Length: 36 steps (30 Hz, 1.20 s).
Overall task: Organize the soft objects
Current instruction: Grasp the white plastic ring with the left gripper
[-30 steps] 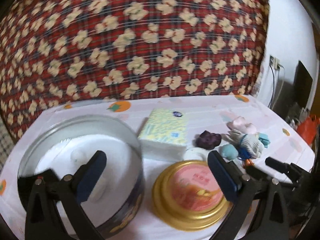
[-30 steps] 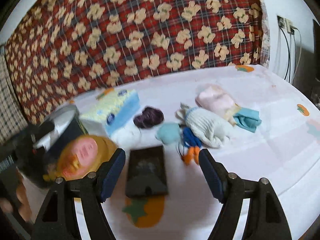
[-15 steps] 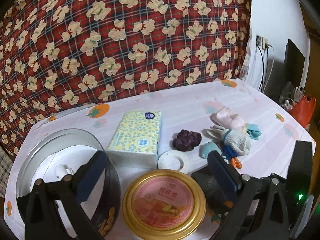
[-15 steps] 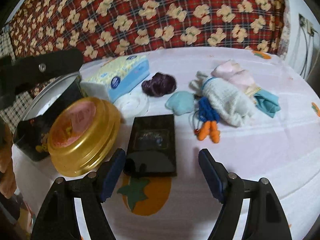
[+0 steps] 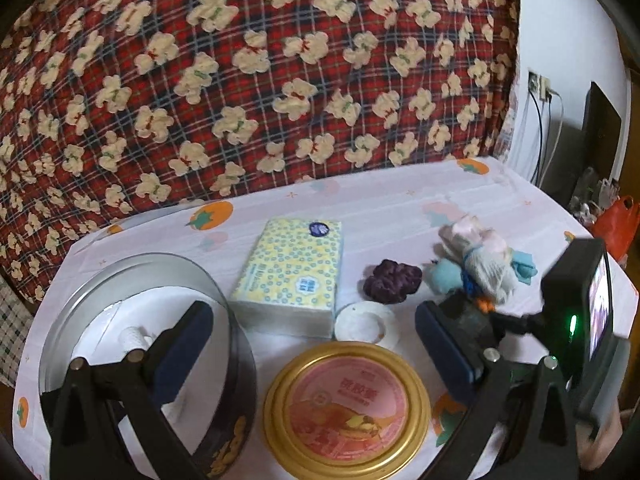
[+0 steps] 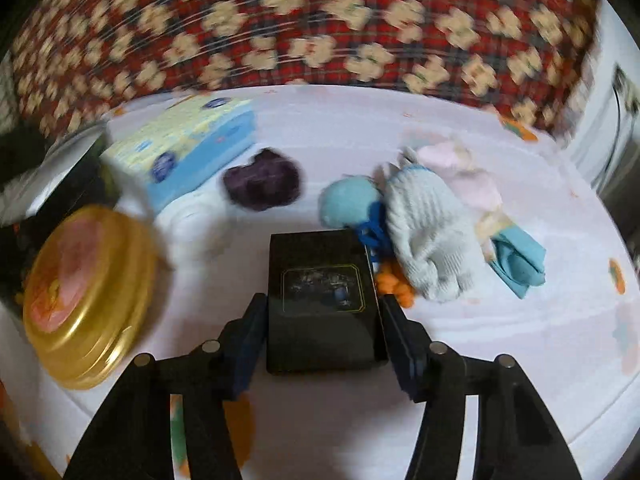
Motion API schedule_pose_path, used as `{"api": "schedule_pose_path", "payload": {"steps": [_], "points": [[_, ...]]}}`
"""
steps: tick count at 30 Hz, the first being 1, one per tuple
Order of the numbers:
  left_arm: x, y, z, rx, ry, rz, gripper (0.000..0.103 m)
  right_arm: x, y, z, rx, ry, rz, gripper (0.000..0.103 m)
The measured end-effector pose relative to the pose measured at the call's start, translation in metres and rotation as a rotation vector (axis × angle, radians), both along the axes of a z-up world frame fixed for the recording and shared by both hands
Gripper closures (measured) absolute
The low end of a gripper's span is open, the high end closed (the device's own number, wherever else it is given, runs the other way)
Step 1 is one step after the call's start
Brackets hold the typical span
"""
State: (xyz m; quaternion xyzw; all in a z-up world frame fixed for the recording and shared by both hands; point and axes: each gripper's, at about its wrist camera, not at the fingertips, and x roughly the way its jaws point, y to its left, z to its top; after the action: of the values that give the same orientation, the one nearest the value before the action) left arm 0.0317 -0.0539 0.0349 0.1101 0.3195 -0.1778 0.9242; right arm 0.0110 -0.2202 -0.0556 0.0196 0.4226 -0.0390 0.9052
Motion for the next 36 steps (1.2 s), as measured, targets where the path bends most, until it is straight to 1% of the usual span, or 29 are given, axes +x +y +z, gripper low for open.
{"api": "schedule_pose_path", "payload": {"steps": [2,4,5,8,9,10,12,14,17,21,25,28,29,30,31,32,33,34,35,36], "points": [[0.001,-0.010,-0.003,0.029,0.019,-0.023,0.001,0.002,-0.013,0.001,0.038,-0.011,-0.027,0.045],[0.002,-0.027,-0.008,0.060,0.059,-0.073,0.001,0.000,-0.021,0.002,0.090,-0.026,-0.036,0.045],[0.003,-0.038,-0.013,0.082,0.091,-0.107,0.001,0.000,-0.022,0.003,0.100,-0.030,-0.037,0.045],[0.013,-0.060,-0.025,0.125,0.182,-0.146,0.008,-0.002,-0.026,0.004,0.138,-0.040,-0.043,0.045],[0.021,-0.067,-0.030,0.131,0.243,-0.157,0.011,-0.003,-0.029,0.004,0.154,-0.045,-0.047,0.045],[0.026,-0.072,-0.034,0.133,0.288,-0.162,0.013,-0.004,-0.029,0.004,0.162,-0.047,-0.047,0.045],[0.036,-0.080,-0.041,0.156,0.358,-0.142,0.022,-0.004,-0.032,0.005,0.174,-0.050,-0.051,0.045],[0.040,-0.085,-0.045,0.172,0.380,-0.138,0.025,-0.005,-0.034,0.005,0.186,-0.054,-0.057,0.045],[0.046,-0.090,-0.052,0.174,0.435,-0.138,0.025,-0.005,-0.037,0.005,0.192,-0.054,-0.053,0.045],[0.057,-0.091,-0.063,0.163,0.496,-0.106,0.025,-0.007,-0.041,0.006,0.192,-0.054,-0.054,0.044],[0.061,-0.098,-0.070,0.184,0.510,-0.089,0.025,-0.011,-0.047,0.007,0.205,-0.057,-0.053,0.044],[0.065,-0.104,-0.081,0.204,0.535,-0.080,0.025,-0.015,-0.051,0.007,0.223,-0.063,-0.053,0.044],[0.065,-0.108,-0.086,0.227,0.534,-0.079,0.021,-0.015,-0.053,0.008,0.231,-0.064,-0.053,0.044],[0.065,-0.109,-0.087,0.235,0.513,-0.075,0.023,-0.016,-0.054,0.008,0.237,-0.066,-0.053,0.044],[0.065,-0.108,-0.087,0.223,0.521,-0.071,0.025,-0.016,-0.054,0.008,0.239,-0.067,-0.053,0.044],[0.067,-0.107,-0.087,0.199,0.539,-0.071,0.030,-0.016,-0.054,0.008,0.239,-0.067,-0.053,0.044],[0.069,-0.105,-0.086,0.166,0.560,-0.072,0.033,-0.015,-0.054,0.008,0.239,-0.066,-0.053,0.044],[0.070,-0.105,-0.087,0.163,0.562,-0.069,0.034,-0.015,-0.055,0.008,0.238,-0.066,-0.052,0.044],[0.070,-0.105,-0.086,0.164,0.556,-0.066,0.042,-0.015,-0.055,0.008,0.237,-0.066,-0.052,0.044],[0.070,-0.106,-0.085,0.160,0.544,-0.073,0.057,-0.015,-0.055,0.008,0.239,-0.066,-0.052,0.044]]}}
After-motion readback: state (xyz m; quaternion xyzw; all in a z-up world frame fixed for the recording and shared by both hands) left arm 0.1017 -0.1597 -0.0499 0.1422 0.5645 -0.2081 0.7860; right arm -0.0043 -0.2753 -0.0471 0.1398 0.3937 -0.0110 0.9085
